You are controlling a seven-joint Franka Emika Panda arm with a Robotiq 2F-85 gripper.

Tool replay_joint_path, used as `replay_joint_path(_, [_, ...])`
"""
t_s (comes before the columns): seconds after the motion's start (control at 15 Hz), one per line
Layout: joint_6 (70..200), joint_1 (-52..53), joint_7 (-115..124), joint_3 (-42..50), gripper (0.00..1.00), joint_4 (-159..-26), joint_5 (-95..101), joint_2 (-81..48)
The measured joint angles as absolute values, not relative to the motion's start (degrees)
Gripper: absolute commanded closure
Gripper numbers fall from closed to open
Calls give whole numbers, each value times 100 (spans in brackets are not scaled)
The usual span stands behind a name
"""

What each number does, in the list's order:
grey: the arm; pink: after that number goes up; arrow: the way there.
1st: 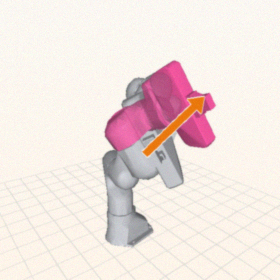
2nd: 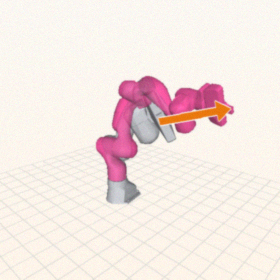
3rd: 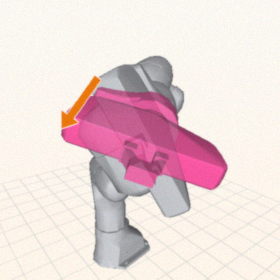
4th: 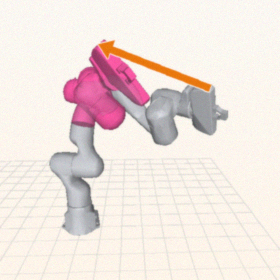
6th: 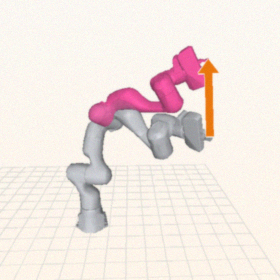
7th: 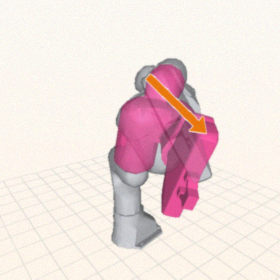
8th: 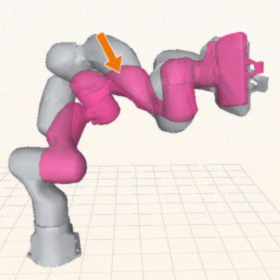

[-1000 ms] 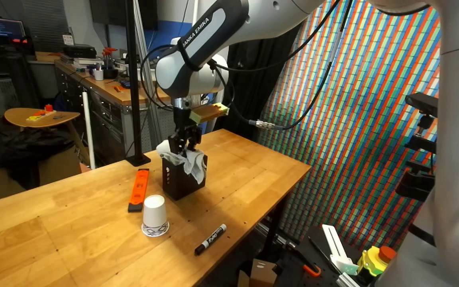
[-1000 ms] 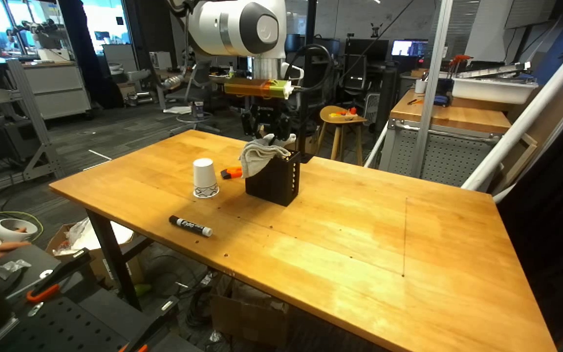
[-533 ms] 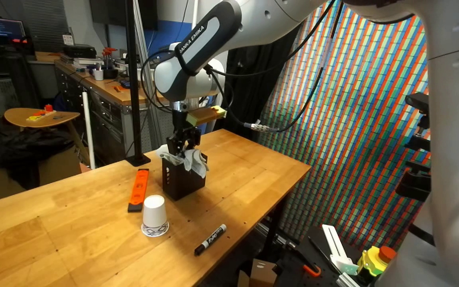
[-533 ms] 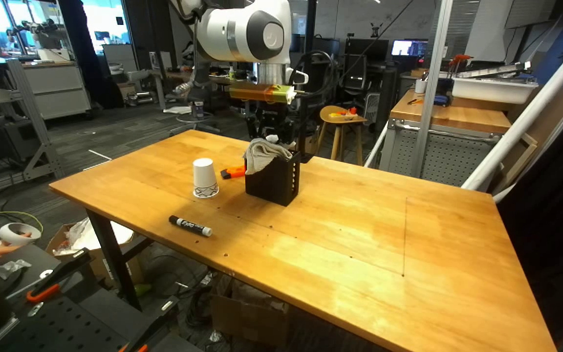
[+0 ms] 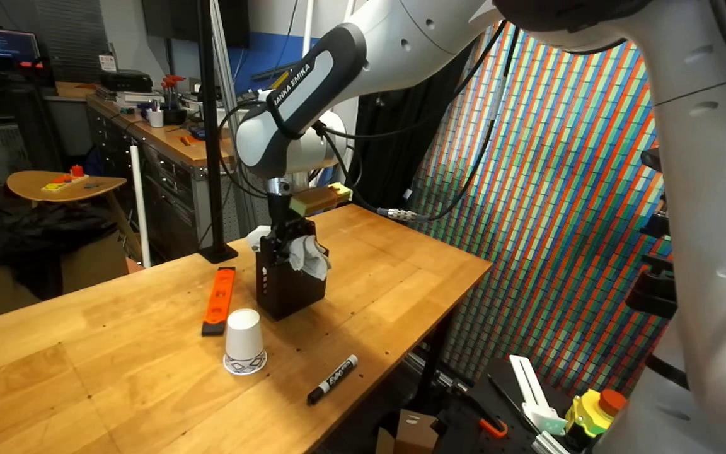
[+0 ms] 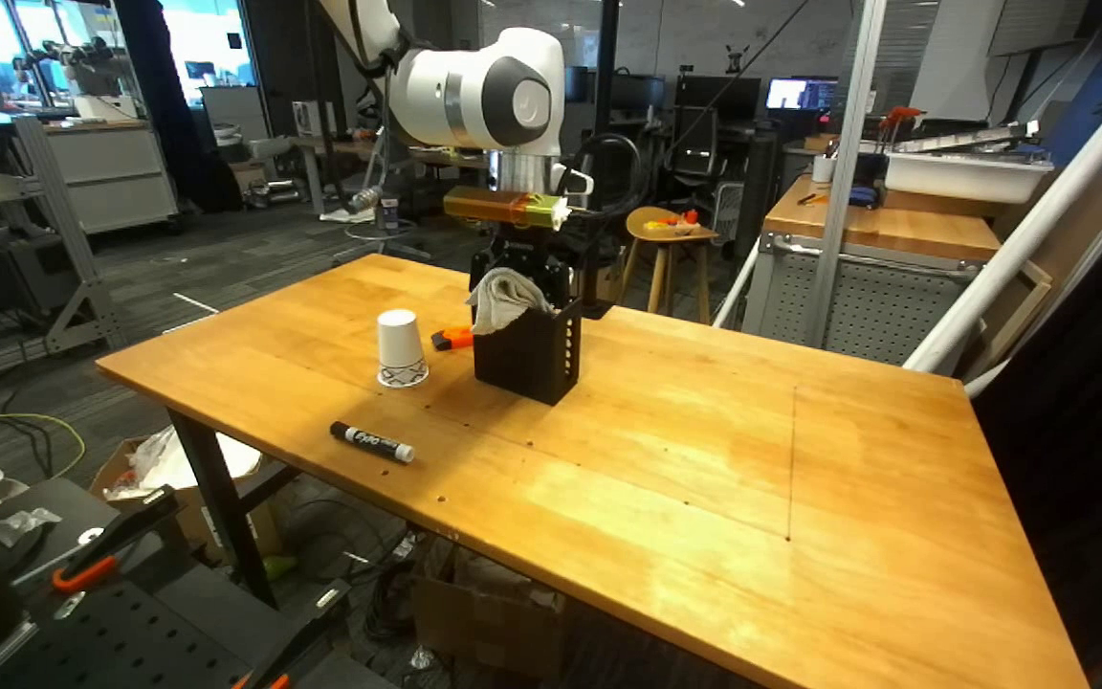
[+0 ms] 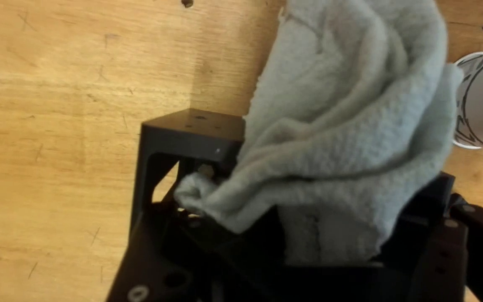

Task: Pick up the cloth and put it in the box

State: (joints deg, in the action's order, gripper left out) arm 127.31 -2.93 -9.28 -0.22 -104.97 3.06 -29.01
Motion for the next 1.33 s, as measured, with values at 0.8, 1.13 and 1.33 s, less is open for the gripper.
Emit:
replay_joint_path(0.8, [12413,-370,-1069,-44,33,-10388,279,-2795])
replay_joint_path(1.13, [12376,-442,-1290,-28,0,-10393,280,-2310])
replay_joint_path(1.33, [12276,-453,-1375,0,0,-10399,294,-2020])
